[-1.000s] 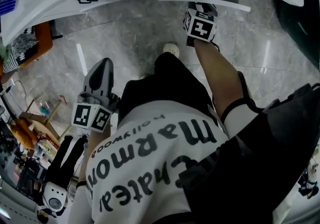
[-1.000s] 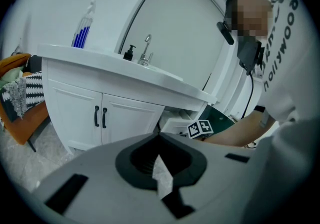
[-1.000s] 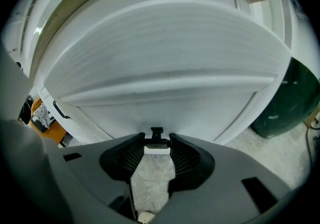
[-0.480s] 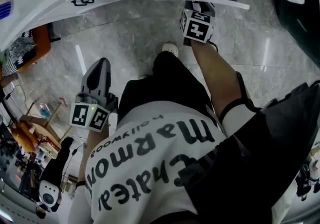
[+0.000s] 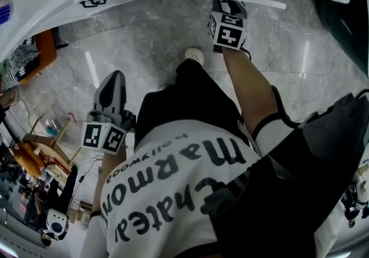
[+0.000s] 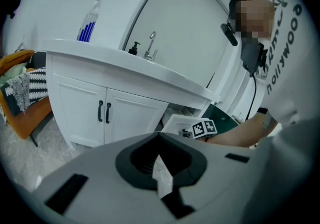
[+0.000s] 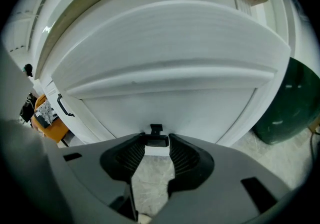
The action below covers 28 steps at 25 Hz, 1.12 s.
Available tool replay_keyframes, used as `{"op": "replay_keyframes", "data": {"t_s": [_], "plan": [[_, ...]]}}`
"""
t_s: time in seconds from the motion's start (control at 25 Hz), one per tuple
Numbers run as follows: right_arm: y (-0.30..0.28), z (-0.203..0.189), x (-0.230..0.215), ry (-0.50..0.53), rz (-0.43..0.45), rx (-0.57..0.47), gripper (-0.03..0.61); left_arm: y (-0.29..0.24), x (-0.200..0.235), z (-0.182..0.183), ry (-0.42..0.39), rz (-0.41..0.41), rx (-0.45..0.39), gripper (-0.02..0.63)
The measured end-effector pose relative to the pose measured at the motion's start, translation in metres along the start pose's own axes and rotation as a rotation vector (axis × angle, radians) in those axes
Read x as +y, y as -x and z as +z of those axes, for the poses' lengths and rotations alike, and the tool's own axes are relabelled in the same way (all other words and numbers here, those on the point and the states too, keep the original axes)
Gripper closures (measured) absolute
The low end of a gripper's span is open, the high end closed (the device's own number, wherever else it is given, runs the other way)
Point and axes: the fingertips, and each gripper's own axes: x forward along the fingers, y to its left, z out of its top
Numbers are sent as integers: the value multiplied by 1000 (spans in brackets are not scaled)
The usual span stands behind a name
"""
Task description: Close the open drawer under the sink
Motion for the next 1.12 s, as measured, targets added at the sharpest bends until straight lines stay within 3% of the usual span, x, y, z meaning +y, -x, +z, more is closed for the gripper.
{"op": "replay_keyframes", "data": {"t_s": [0.28, 0.4, 0.52, 1.12], "plan": [[-6, 8, -2, -64, -15, -3, 423, 8, 2, 5, 13, 16, 41, 606], [-31, 41, -5, -56, -9, -16, 423, 9, 17, 1, 16, 53, 64, 606], [-48, 66, -8, -31, 7, -32, 430, 6, 33, -5, 85, 105, 54, 606], [-52, 65, -9, -46, -4, -62, 426, 14, 31, 1, 103, 136, 61, 606]]}}
